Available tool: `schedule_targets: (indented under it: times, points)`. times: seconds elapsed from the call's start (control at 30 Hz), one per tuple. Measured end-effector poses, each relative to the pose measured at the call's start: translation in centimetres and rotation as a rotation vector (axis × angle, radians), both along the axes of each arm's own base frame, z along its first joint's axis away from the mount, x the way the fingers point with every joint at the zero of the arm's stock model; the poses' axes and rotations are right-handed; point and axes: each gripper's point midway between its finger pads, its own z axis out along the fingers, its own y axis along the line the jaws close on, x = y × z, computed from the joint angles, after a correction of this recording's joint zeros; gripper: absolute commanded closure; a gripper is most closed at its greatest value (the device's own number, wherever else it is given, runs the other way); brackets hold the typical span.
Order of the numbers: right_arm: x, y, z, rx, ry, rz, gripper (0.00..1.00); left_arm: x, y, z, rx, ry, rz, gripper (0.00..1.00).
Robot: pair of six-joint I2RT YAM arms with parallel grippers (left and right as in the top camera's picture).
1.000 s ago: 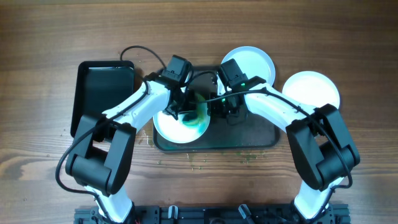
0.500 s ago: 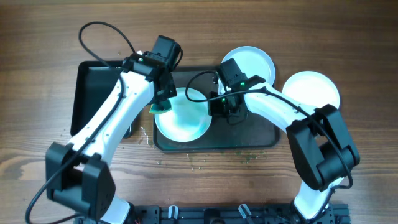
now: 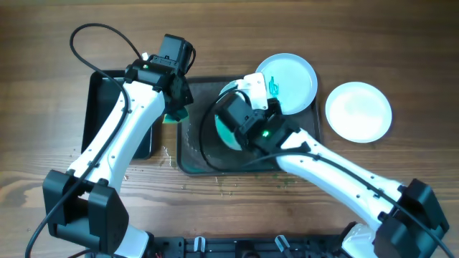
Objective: Clean dirty plates on tray and stack at the side
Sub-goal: 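Lift the plate with the right gripper and carry it right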
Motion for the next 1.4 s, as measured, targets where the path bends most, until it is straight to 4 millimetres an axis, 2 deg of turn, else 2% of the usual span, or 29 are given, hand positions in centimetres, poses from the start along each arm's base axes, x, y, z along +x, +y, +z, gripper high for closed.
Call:
schedule_targets:
  times: [0.13, 0.37, 0.5, 0.6, 0.67, 0.7, 0.73, 0.8, 0.9, 0.97, 1.03, 1.1, 1.2, 1.3, 1.37, 1.4]
  points:
    - [-1.9, 1.7, 3.9, -0.227, -0.185, 0.076, 0.96, 0.0, 0.0, 0.0, 0.0, 0.0, 0.0, 0.96]
    - [-2.5, 3.5, 10.7, -0.391, -0.461, 0.026, 0.96, 0.0, 0.0, 0.0, 0.001, 0.0, 0.0, 0.96]
    - [-2.5, 3.5, 11.3, -0.438, -0.466, 0.026, 0.96, 0.0, 0.1, 0.0, 0.003, -0.001, 0.001, 0.96]
    - [-2.4, 3.5, 10.8, -0.392, -0.461, 0.024, 0.96, 0.0, 0.1, 0.0, 0.003, -0.001, 0.001, 0.96]
    - [-2.0, 3.0, 9.1, -0.308, -0.395, 0.05, 0.94, 0.0, 0.1, 0.0, 0.003, -0.001, 0.001, 0.96]
    - [-1.9, 2.4, 8.2, -0.261, -0.341, 0.057, 0.89, 0.0, 0.1, 0.0, 0.003, -0.001, 0.001, 0.96]
    - [-1.7, 1.5, 7.3, -0.205, -0.28, 0.05, 0.78, 0.0, 0.1, 0.0, 0.003, -0.001, 0.001, 0.96]
    - [-0.9, -2.1, 5.5, -0.025, -0.125, -0.028, 0.64, 0.0, 0.1, 0.0, 0.003, -0.001, 0.001, 0.96]
    - [-0.2, -9.2, 1.7, 0.296, 0.184, -0.228, 0.61, 0.0, 0.1, 0.0, 0.004, -0.001, 0.001, 0.96]
    - [-1.0, -11.8, -1.2, 0.434, 0.338, -0.31, 0.55, 0.0, 0.1, 0.0, 0.003, -0.001, 0.001, 0.96]
    - [-2.1, -12.9, -4.5, 0.513, 0.461, -0.347, 0.52, 0.0, 0.1, 0.0, 0.004, -0.001, 0.001, 0.96]
    - [-3.3, -12.7, -8.1, 0.554, 0.575, -0.324, 0.51, 0.0, 0.1, 0.0, 0.004, -0.001, 0.001, 0.96]
    - [-4.2, -12.1, -11.4, 0.554, 0.656, -0.271, 0.5, 0.0, 0.1, 0.0, 0.003, -0.001, 0.001, 0.96]
    - [-4.4, -12.0, -13.6, 0.531, 0.704, -0.249, 0.51, 0.0, 0.1, 0.0, 0.004, -0.001, 0.001, 0.96]
    - [-4.0, -11.9, -15.0, 0.517, 0.716, -0.232, 0.77, 0.0, 0.1, 0.0, 0.003, -0.001, 0.001, 0.96]
    - [-4.1, -11.9, -15.7, 0.508, 0.732, -0.228, 0.95, 0.0, 0.1, 0.0, 0.004, -0.001, 0.001, 0.96]
